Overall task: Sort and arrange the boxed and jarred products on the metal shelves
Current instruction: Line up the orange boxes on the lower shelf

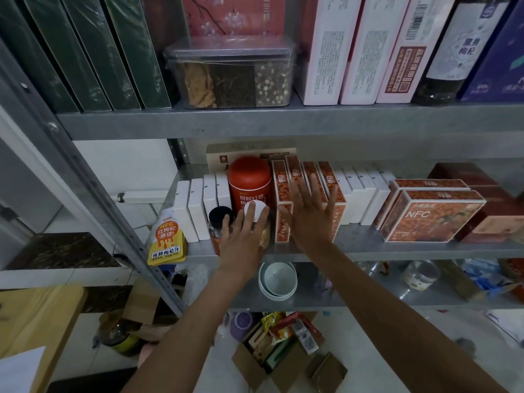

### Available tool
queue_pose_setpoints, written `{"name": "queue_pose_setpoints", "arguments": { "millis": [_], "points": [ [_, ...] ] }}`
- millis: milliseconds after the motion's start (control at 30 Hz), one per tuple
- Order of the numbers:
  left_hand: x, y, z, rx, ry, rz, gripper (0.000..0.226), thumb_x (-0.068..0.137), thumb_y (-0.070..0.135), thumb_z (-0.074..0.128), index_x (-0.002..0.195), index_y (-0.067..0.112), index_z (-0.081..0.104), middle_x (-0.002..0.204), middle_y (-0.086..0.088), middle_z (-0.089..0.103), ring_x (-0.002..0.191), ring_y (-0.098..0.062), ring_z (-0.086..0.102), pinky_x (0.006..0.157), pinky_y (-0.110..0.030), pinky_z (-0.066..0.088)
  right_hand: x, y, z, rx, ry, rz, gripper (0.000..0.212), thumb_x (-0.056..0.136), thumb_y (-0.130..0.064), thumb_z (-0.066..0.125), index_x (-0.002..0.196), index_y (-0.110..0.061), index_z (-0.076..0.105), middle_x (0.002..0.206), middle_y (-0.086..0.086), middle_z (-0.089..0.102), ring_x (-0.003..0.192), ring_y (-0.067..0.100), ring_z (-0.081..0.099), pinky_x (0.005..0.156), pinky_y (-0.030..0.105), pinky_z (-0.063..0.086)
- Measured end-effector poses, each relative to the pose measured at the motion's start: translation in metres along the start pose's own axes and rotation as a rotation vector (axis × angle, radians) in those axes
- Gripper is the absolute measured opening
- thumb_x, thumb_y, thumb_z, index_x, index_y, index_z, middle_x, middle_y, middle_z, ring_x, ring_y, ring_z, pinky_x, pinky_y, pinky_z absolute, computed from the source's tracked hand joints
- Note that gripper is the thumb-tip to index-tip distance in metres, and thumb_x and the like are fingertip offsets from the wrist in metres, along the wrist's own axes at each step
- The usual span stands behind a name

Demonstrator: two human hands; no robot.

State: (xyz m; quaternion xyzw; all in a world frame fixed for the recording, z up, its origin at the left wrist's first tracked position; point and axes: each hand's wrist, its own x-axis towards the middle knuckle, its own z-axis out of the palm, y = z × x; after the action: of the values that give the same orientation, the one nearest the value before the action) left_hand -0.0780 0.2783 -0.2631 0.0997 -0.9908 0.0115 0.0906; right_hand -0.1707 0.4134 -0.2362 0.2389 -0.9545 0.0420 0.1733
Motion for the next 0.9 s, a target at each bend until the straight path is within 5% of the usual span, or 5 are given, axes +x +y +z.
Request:
{"name": "queue_pose_setpoints", "arguments": {
  "millis": [200,300,433,700,900],
  "points": [
    [0.002,0.002,-0.001,-0.006,-0.011,-0.001,0.093,0.094,0.040,0.056,0.152,0.034,-0.017,0.163,-0.002,-0.013,0.150,-0.027,-0.011,0.117,-0.050,-0.008,-0.022,0.003,0.003,-0.054,0.304,0.003,0.056,0.099,-0.049,0.033,0.135,-0.014,0.058,0.142,0.006,0.054,0.136,0.030,0.044,0.117,0.054,0.017],
    [0.002,0.003,-0.001,0.000,-0.023,-0.001,0.095,0.094,0.039,0.057,0.151,0.033,-0.019,0.163,-0.002,-0.014,0.149,-0.027,-0.014,0.117,-0.050,-0.009,-0.030,0.001,0.012,0.052,0.443,0.022,0.039,0.088,-0.039,0.067,0.117,-0.014,0.068,0.128,0.011,0.062,0.127,0.034,0.051,0.114,0.056,0.028],
    [0.001,0.003,-0.002,0.001,-0.027,-0.003,0.098,0.093,0.039,0.059,0.151,0.032,-0.019,0.163,-0.003,-0.015,0.149,-0.027,-0.016,0.116,-0.051,-0.009,-0.042,-0.001,0.024,0.069,0.526,0.075,0.042,0.083,-0.035,0.070,0.119,-0.014,0.065,0.129,0.018,0.060,0.125,0.033,0.039,0.106,0.056,0.036],
    [0.002,0.004,-0.010,-0.015,-0.084,-0.002,0.100,0.092,0.040,0.061,0.152,0.031,-0.018,0.162,-0.005,-0.019,0.147,-0.027,-0.022,0.116,-0.051,-0.011,-0.051,-0.008,0.031,0.042,0.606,0.020,0.054,0.080,-0.027,0.078,0.122,-0.016,0.045,0.135,0.018,0.058,0.130,0.034,0.045,0.103,0.054,0.040],
    [0.008,0.011,-0.024,-0.107,-0.124,0.010,0.108,0.089,0.048,0.062,0.144,0.041,-0.030,0.162,-0.010,-0.012,0.148,-0.030,-0.018,0.116,-0.057,-0.005,-0.071,-0.011,0.028,0.397,0.536,0.147,0.064,0.074,-0.018,0.085,0.121,-0.017,0.041,0.115,0.026,0.062,0.105,0.042,0.061,0.083,0.053,0.055]
  ]
}}
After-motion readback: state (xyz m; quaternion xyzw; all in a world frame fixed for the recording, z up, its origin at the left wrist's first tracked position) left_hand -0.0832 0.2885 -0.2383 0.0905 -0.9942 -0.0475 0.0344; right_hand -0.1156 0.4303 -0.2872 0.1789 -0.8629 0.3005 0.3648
